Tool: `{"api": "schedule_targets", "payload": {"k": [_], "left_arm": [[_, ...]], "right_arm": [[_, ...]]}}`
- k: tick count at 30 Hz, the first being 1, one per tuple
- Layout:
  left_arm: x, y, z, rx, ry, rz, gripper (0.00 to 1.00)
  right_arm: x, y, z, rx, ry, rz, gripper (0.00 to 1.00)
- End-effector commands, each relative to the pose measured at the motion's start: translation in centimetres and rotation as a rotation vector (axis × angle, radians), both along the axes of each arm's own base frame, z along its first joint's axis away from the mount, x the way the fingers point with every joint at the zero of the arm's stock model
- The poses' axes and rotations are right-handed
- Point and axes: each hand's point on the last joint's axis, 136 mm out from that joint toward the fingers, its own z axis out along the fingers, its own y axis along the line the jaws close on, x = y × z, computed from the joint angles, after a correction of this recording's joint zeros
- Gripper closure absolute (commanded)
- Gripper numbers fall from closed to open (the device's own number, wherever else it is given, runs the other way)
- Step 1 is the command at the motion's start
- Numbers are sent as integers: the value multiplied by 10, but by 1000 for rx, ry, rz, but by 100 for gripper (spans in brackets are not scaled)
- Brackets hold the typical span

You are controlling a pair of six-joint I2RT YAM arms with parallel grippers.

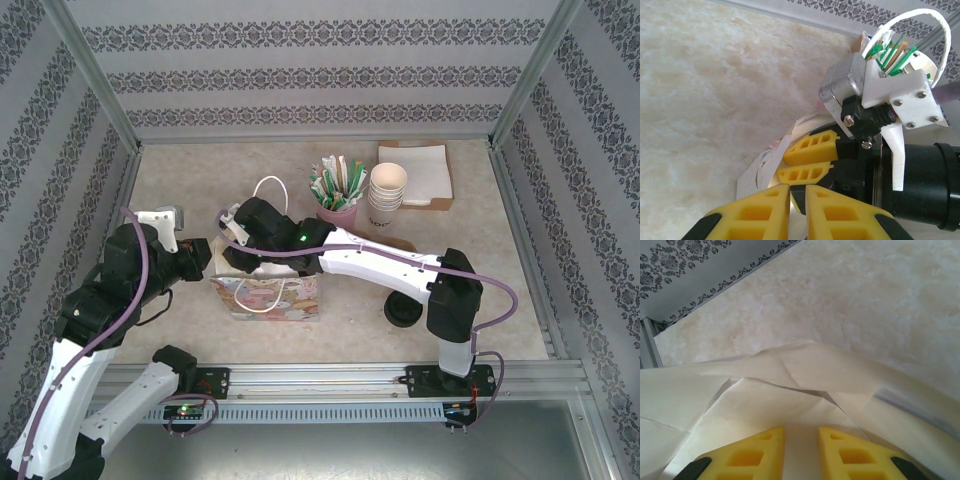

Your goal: Pack the takeout coffee

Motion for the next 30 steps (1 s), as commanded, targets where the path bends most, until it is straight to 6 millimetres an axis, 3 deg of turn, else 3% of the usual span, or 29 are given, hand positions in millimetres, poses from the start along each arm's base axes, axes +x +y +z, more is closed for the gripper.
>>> {"api": "schedule_targets", "payload": {"k": [1, 9, 13, 19, 25, 28, 30], "left_arm": [[-4, -8, 1, -29, 16, -36, 84], [-5, -21, 1, -62, 50, -92, 84], [-5, -26, 1, -78, 65, -114, 84], [-4, -40, 2, -117, 89, -169, 83], [3, -53, 3, -130, 107, -230, 59], [11, -48, 25, -117, -6, -205, 48], [17, -40, 45, -106, -107, -170, 27]], "right_arm": [[-2, -2, 24, 28, -56, 7, 74], [-4, -20, 85, 127, -155, -19, 72], [0, -45, 115, 156, -249, -81, 71], [9, -101, 157, 184, -445, -218, 71], [7, -169, 197, 235, -642, -355, 68], [5, -207, 207, 257, -721, -437, 62], [5, -233, 208, 271, -748, -493, 58]]}}
